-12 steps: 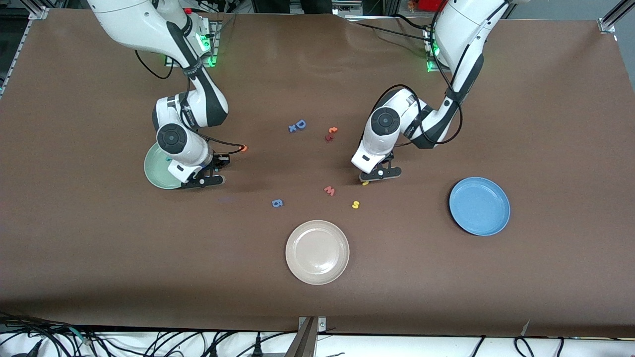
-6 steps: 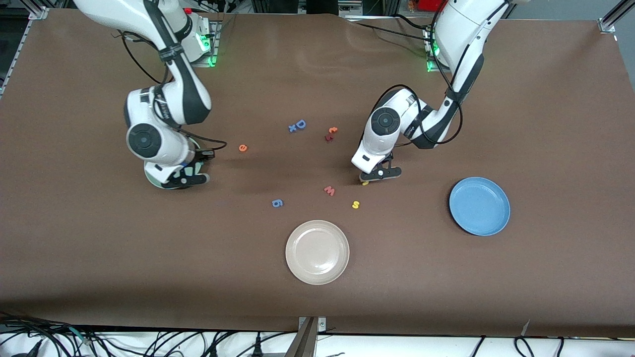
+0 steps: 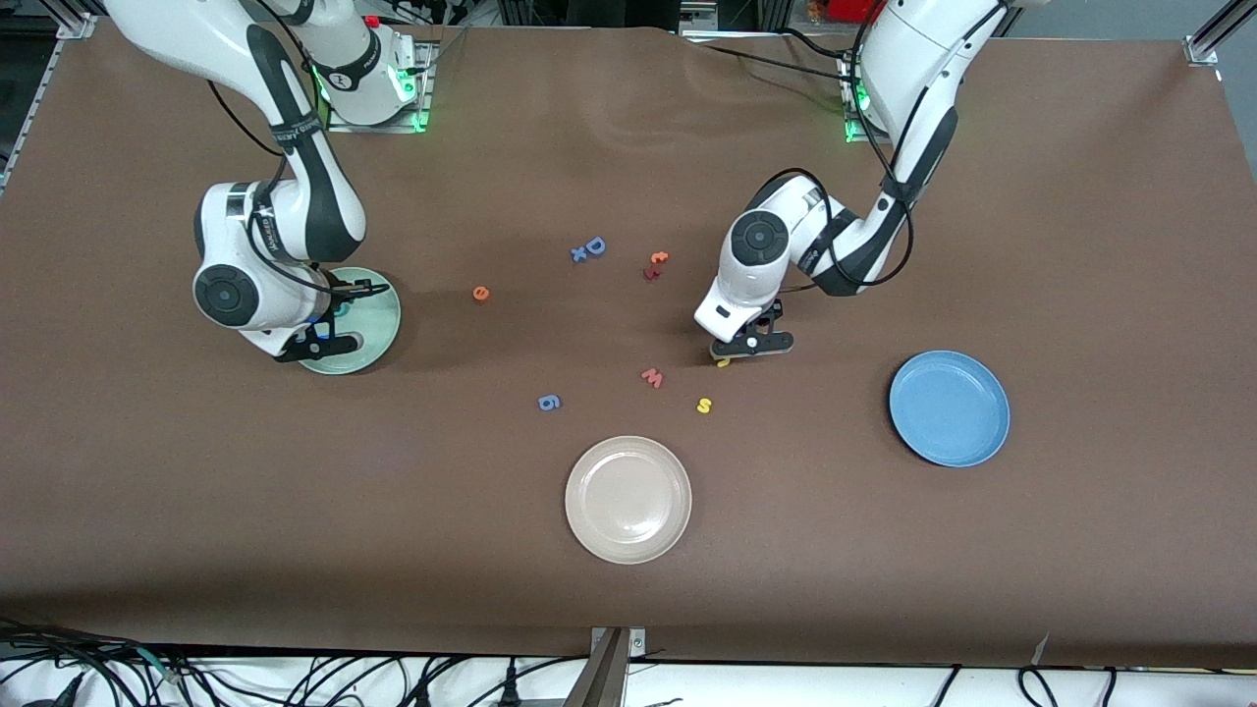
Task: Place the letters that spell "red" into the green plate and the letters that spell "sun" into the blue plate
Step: 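Place the teal letter onto the green plate and open the right gripper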
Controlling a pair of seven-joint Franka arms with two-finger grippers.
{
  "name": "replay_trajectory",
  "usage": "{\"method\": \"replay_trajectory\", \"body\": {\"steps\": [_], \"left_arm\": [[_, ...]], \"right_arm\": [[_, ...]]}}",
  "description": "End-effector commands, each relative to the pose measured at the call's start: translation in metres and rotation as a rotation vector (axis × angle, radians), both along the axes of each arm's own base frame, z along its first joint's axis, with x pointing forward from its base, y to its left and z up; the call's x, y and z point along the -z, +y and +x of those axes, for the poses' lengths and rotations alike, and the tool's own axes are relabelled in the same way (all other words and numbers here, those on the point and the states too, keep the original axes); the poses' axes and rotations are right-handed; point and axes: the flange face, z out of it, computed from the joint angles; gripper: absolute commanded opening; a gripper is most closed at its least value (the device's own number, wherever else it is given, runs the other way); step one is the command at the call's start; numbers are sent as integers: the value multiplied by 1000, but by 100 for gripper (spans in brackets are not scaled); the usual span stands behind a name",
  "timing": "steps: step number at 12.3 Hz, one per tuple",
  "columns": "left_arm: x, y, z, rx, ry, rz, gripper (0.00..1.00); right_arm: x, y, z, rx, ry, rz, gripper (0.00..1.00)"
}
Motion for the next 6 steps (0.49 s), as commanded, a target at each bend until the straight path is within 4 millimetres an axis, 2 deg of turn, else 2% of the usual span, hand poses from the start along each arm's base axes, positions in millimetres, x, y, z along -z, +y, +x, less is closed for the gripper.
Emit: {"method": "replay_trajectory", "body": {"steps": [1, 2, 3, 4, 5, 6], "left_arm": [[9, 1, 6, 55, -27, 33, 35], [8, 1, 6, 58, -29, 33, 35], [5, 0, 8, 53, -33, 28, 36], [-1, -4, 13, 41, -47, 8, 42], [-5, -5, 17, 32, -61, -4, 43], [-6, -6, 17, 29, -62, -6, 44]], "right_arm": [[26, 0, -6, 21, 34, 12, 9], [35, -1, -6, 33, 42, 14, 9], [41, -3, -7, 37, 50, 12, 13], [40, -3, -6, 51, 49, 21, 41], [38, -1, -4, 65, 47, 28, 88], [30, 2, 1, 65, 45, 31, 100]]}}
